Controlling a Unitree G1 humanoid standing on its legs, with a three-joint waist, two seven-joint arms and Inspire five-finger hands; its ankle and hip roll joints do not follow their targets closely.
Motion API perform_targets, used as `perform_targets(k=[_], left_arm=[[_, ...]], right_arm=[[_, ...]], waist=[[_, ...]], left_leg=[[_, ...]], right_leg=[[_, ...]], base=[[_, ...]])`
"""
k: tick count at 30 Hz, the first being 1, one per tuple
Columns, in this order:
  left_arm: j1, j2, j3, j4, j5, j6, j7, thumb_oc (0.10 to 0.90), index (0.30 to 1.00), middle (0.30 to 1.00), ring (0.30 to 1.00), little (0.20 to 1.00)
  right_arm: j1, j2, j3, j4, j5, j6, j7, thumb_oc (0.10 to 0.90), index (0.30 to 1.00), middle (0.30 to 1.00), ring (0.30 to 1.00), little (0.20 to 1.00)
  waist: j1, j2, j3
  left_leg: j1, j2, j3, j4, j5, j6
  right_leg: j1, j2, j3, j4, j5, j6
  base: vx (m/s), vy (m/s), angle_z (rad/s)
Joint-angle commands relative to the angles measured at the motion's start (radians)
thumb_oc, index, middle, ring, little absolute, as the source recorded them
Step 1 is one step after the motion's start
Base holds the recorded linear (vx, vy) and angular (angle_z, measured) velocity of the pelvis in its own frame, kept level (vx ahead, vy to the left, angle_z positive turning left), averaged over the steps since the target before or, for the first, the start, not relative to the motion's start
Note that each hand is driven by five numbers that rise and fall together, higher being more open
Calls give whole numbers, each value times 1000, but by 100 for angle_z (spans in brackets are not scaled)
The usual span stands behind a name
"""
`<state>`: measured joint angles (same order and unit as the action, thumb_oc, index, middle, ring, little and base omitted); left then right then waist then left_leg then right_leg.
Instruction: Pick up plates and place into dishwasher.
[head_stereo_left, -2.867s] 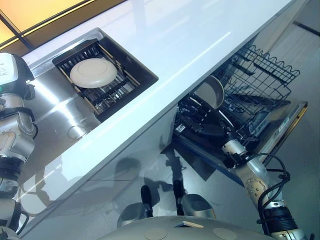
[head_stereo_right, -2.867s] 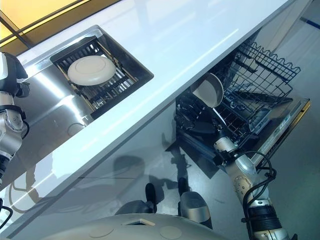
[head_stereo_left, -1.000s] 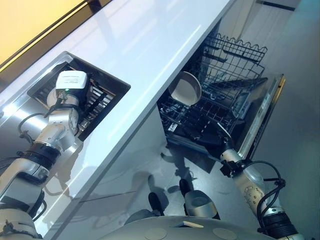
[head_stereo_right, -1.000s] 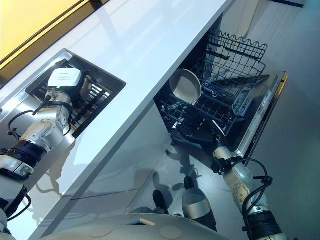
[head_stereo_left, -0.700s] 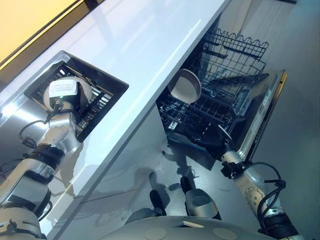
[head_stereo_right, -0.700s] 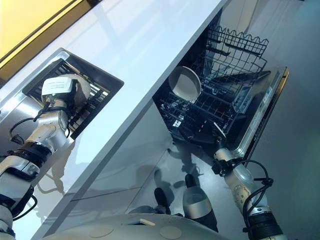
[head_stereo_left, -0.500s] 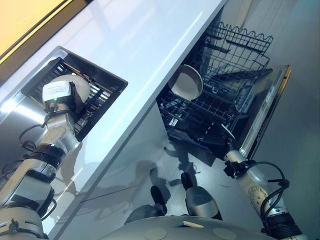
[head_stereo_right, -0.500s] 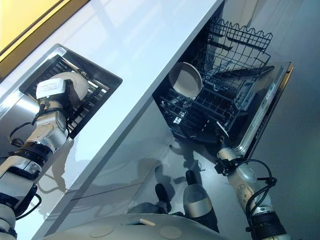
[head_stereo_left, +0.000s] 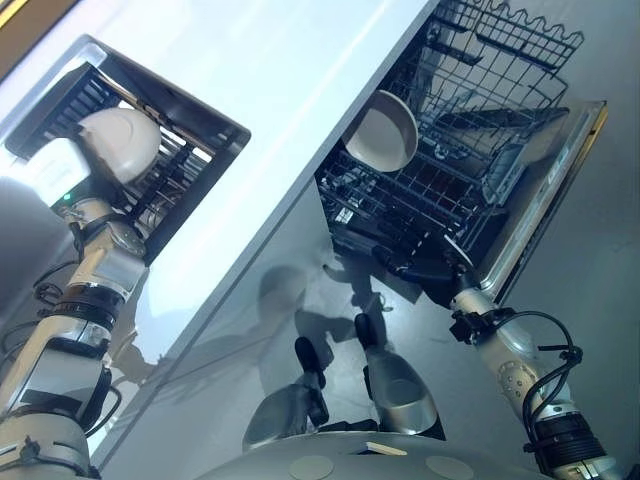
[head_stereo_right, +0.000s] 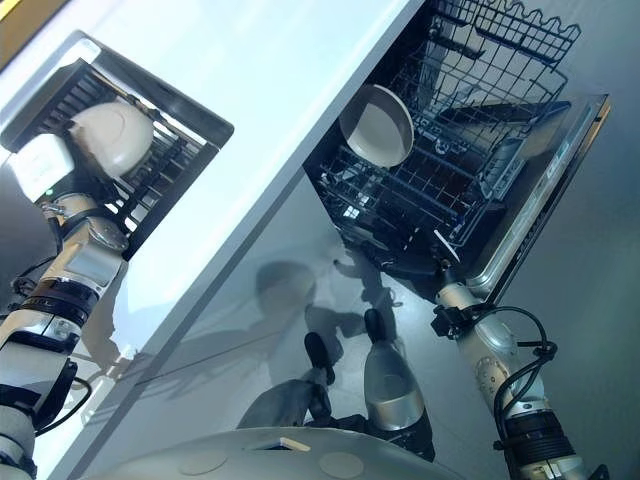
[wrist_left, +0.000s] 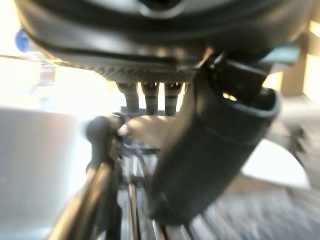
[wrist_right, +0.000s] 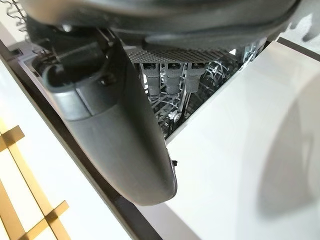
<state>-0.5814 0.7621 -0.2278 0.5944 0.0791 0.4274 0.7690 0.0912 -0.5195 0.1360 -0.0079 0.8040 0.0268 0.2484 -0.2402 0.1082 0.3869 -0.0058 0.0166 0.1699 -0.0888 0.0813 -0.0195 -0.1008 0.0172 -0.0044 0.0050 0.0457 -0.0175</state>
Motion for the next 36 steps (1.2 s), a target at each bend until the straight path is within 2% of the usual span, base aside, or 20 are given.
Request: perform_targets(k=[1, 4, 8, 13, 19, 23, 29, 34, 36], left_arm=[[-141, 119, 43, 112, 75, -25, 219, 800, 900, 900, 900, 900], [-183, 141, 17, 129, 102, -2, 246, 800, 900, 900, 900, 900], [-217, 179, -5, 144, 111, -4, 273, 800, 900, 900, 900, 900], [-215, 202, 18, 141, 101, -64, 323, 800, 900, 900, 900, 900], [-198, 197, 30, 101, 207, -122, 340, 800, 900, 900, 900, 900], [-196, 202, 7, 78, 330, -143, 299, 800, 900, 900, 900, 900], [-215, 252, -71, 86, 472, -134, 158, 800, 900, 900, 900, 900], [-210, 308, -150, 85, 646, -138, -6, 800, 900, 900, 900, 900], [-203, 324, -168, 75, 665, -139, -33, 800, 900, 900, 900, 900]], right_arm=[[-71, 52, 26, -141, 45, -98, 33, 800, 900, 900, 900, 900], [-87, 57, 40, -148, 49, -106, 21, 800, 900, 900, 900, 900], [-88, 60, 37, -149, 51, -109, 24, 800, 900, 900, 900, 900], [-71, 70, 28, -139, 39, -117, 41, 800, 900, 900, 900, 900], [-47, 77, 26, -135, 33, -125, 55, 800, 900, 900, 900, 900], [-35, 84, 19, -133, 27, -124, 68, 800, 900, 900, 900, 900], [-30, 78, 4, -125, 25, -112, 94, 800, 900, 900, 900, 900], [-20, 71, -18, -118, 14, -93, 129, 800, 900, 900, 900, 900], [-16, 67, -25, -117, 12, -87, 133, 800, 900, 900, 900, 900]], waist=[[7, -114, -12], [8, -120, 4], [4, -120, 14], [5, -118, 14], [9, -120, 12], [11, -120, 10], [8, -114, 6], [4, -94, -5], [3, -88, -11]], left_leg=[[-108, -81, 17, 166, -132, 43], [-130, -77, 24, 173, -131, 45], [-149, -78, 25, 189, -134, 47], [-161, -82, 17, 206, -140, 49], [-168, -84, 9, 218, -144, 50], [-169, -85, 6, 222, -145, 52], [-166, -90, -3, 230, -145, 52], [-152, -99, -23, 225, -139, 49], [-148, -101, -30, 226, -138, 47]], right_leg=[[-83, -10, 42, 105, -74, 107], [-112, -8, 54, 115, -65, 112], [-133, -10, 65, 123, -59, 115], [-137, -16, 69, 124, -59, 115], [-138, -19, 71, 127, -60, 113], [-136, -20, 72, 128, -59, 113], [-128, -22, 75, 126, -54, 113], [-107, -24, 75, 117, -52, 112], [-100, -27, 74, 118, -54, 112]], base=[[-102, -34, 1], [-70, -24, 0], [-23, -4, -6], [4, 1, -1], [5, 1, -1], [0, 0, 0], [0, 0, 0], [22, 48, 0], [28, 52, 2]])
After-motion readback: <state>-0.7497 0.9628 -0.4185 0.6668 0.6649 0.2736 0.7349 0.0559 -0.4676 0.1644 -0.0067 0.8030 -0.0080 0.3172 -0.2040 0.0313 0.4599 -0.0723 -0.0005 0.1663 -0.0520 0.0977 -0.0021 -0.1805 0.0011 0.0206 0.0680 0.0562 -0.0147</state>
